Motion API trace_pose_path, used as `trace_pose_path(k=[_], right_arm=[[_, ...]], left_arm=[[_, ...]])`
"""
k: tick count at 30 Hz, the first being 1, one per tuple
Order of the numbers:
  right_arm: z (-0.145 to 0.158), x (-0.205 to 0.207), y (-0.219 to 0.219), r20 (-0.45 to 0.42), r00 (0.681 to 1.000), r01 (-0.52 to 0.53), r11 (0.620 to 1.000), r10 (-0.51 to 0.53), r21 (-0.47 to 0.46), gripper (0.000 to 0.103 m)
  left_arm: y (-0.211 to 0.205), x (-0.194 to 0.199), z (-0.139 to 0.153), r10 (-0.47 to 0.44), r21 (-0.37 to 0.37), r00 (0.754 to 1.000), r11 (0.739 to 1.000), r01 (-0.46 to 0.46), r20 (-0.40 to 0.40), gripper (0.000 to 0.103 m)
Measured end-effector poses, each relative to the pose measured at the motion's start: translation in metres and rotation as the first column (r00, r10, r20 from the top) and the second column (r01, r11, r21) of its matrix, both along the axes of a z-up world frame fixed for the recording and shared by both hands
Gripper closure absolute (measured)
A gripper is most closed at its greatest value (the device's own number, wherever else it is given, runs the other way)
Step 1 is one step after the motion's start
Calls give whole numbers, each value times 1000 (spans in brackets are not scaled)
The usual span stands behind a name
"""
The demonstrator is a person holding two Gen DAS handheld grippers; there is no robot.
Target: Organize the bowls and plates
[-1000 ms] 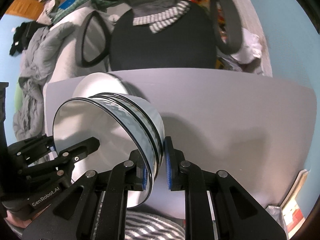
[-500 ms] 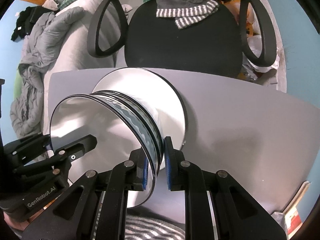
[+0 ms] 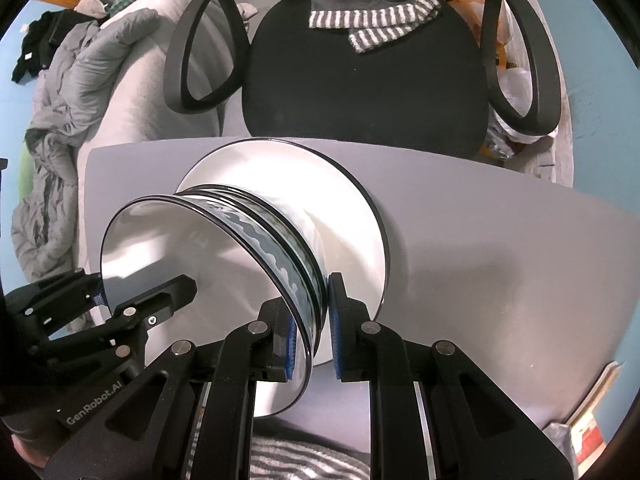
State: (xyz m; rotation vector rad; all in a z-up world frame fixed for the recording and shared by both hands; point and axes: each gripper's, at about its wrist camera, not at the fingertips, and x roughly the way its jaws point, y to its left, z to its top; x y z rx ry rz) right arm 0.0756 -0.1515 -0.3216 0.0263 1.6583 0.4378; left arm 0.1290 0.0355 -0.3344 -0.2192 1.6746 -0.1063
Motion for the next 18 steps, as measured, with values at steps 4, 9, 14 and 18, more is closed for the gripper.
trace_pose_path(k=[4, 9, 14, 18], right_arm=[[-2, -1, 4, 3, 1000, -6, 1000, 6, -9, 88], [-3, 1, 7, 5, 1000, -4, 1000, 4, -15, 88], [-7, 1, 7, -7, 1000, 7, 1000, -7, -19, 88], [-7, -1, 5, -3, 1000, 19, 1000, -19, -15, 86]], left_arm=[[2, 0, -3, 6, -4, 1000, 1000, -6, -6, 78], [2, 0, -5, 2, -2, 1000, 1000, -2, -5, 77], [0, -1, -4, -11, 8, 1000, 1000, 11, 13, 77], [1, -2, -4, -14, 7, 1000, 1000, 13, 25, 77]])
